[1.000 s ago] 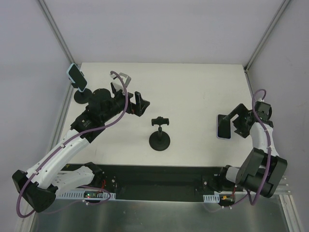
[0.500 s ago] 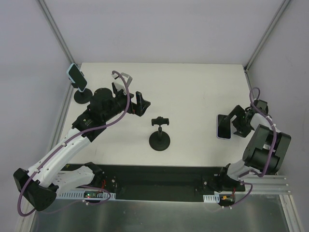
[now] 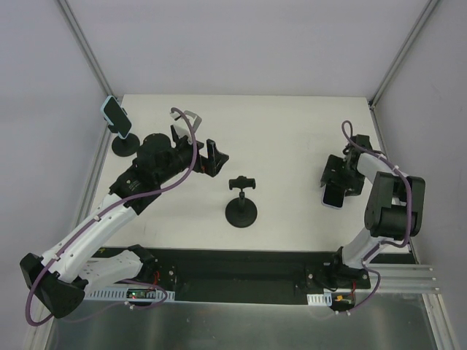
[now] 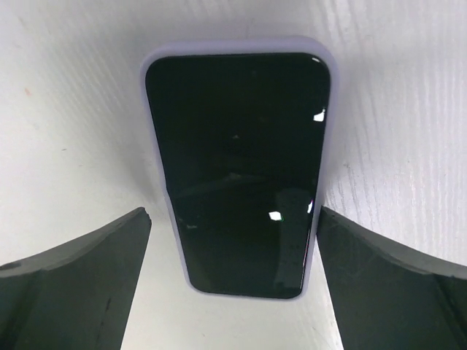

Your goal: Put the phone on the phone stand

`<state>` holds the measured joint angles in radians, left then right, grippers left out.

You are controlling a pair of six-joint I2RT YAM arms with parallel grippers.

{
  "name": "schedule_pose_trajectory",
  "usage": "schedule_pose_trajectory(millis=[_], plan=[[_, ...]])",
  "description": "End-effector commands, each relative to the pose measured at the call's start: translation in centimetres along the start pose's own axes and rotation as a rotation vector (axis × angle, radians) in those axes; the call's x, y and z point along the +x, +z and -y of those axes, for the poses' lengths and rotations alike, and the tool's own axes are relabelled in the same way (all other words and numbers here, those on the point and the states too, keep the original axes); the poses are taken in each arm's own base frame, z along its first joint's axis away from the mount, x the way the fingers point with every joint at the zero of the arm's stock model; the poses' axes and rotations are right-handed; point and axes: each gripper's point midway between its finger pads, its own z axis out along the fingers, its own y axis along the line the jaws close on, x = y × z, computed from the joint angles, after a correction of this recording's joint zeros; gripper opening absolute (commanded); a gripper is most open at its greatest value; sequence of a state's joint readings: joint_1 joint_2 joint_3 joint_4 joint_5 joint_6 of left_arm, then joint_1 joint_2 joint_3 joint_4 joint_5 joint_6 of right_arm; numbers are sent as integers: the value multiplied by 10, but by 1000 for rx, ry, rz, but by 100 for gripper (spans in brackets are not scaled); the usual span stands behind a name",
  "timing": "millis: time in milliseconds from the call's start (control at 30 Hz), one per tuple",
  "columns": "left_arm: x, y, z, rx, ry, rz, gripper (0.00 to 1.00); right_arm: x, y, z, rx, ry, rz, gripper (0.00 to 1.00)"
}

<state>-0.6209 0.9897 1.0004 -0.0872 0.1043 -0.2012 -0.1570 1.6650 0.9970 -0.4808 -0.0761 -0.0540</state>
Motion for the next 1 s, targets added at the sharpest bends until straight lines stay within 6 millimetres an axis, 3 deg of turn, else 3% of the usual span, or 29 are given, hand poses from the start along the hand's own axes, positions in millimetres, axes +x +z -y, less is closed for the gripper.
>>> schedule_pose_trajectory(millis=[0, 100, 333, 500, 600, 633, 700, 800, 900, 967], plan=[[-12, 0, 9, 32, 5, 44, 99, 6, 0, 15, 179, -105, -78, 96], [-10, 2, 9, 34, 12, 35, 99, 19, 10, 14, 190, -75, -158, 96], [-5, 7, 9, 38, 7, 14, 99, 35, 10, 13, 197, -78, -209, 97], [-5, 9, 6, 26, 11, 14, 99, 33, 11, 8, 175, -80, -218, 74], [-4, 7, 10, 45, 9, 14, 99, 30, 12, 7, 173, -89, -208, 53], [-5, 7, 9, 39, 7, 15, 99, 28, 11, 8, 177, -95, -201, 38], [-7, 5, 9, 37, 12, 22, 99, 26, 8, 9, 181, -105, -180, 28], [-5, 7, 7, 31, 13, 17, 99, 25, -1, 8, 177, -107, -123, 4], [-4, 8, 13, 59, 4, 8, 99, 11, -7, -2, 126, -102, -15, 1], [-5, 7, 12, 54, 5, 13, 99, 13, -9, -7, 97, -103, 2, 1]])
